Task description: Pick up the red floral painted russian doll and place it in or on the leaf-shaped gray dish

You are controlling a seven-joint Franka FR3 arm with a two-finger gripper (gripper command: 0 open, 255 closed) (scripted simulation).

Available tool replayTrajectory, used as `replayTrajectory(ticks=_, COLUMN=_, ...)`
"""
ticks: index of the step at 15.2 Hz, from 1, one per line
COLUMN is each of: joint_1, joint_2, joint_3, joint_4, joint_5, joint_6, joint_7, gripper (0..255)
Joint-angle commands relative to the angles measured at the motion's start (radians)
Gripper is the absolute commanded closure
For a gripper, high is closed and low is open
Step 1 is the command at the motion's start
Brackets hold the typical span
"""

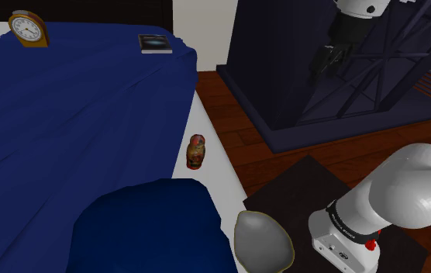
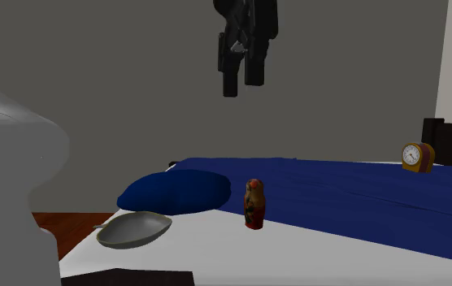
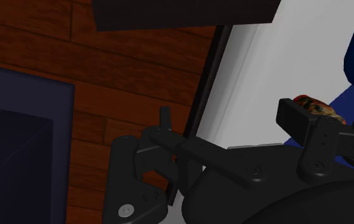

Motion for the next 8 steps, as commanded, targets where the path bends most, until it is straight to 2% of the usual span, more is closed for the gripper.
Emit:
replayTrajectory(ticks=1, joint_1=0.000, joint_2=0.000, joint_3=0.000, joint_4=0.000, joint_5=0.000, joint_6=0.000, joint_7=0.000, gripper=0)
replayTrajectory(ticks=8, joint_1=0.055, joint_2=0.092, joint_3=0.074, joint_4=-0.096, joint_5=0.094, joint_6=0.206, joint_7=0.086, gripper=0)
